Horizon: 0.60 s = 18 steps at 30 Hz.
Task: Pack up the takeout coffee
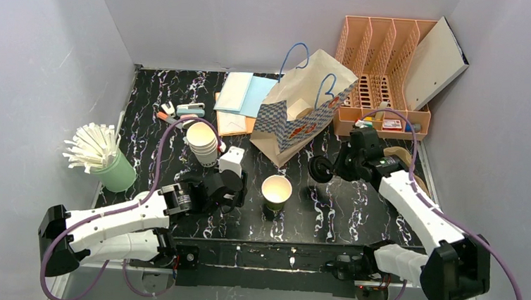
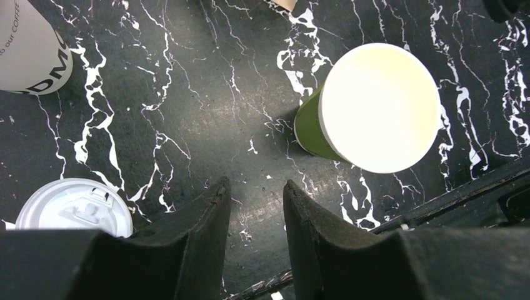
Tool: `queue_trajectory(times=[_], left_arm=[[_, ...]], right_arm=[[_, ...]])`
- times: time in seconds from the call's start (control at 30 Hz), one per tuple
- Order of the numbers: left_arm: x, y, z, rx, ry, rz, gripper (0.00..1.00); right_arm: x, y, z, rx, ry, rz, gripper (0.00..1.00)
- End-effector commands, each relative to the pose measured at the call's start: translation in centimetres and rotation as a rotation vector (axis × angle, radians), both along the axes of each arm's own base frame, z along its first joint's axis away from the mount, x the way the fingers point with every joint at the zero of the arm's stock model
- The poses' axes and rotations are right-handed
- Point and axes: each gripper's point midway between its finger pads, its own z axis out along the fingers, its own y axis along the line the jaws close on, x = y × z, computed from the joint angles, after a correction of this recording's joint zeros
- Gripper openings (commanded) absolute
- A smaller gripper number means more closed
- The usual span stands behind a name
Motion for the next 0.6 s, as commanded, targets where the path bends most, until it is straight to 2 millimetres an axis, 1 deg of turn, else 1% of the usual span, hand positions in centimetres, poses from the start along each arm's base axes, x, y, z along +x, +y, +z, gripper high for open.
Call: queue_trajectory(times=[0.0, 0.03, 0.1, 0.2, 0.27, 0.37, 0.47, 0.57], left_arm=[[0.6, -0.1, 2.6, -0.043, -0.041, 0.014, 0.35], [0.6, -0.2, 2.8, -0.049, -0.043, 0.011, 0.35], [0.7, -0.6, 3.3, -0.068, -0.050, 0.005, 0.35], [1.0, -1.8, 4.2, -0.126, -0.059, -0.003, 0.35], [1.2, -2.6, 5.0, -0.191, -0.061, -0.005, 0.34], [1.8, -3.3, 5.6, -0.282, -0.050, -0.002, 0.34], [2.2, -4.0, 5.6, -0.343, -0.009, -0.009, 0.35], [2.3, -4.8, 5.3, -0.401, 0.040, -0.026, 0.35]], right_arm=[[-2.2, 2.1, 4.1, 0.067, -0.024, 0.215, 0.06], [-2.8, 2.7, 4.7, 0.094, -0.023, 0.257, 0.05], [-3.6, 3.7, 5.9, 0.124, -0.030, 0.317, 0.05], [-4.6, 4.9, 7.0, 0.131, -0.036, 0.386, 0.05], [-5.1, 5.7, 7.3, 0.115, -0.036, 0.422, 0.05], [-5.8, 7.2, 7.5, 0.097, -0.037, 0.473, 0.04], [-6.4, 8.6, 7.7, 0.060, -0.048, 0.510, 0.04], [-6.8, 9.4, 7.4, -0.007, -0.048, 0.528, 0.04]])
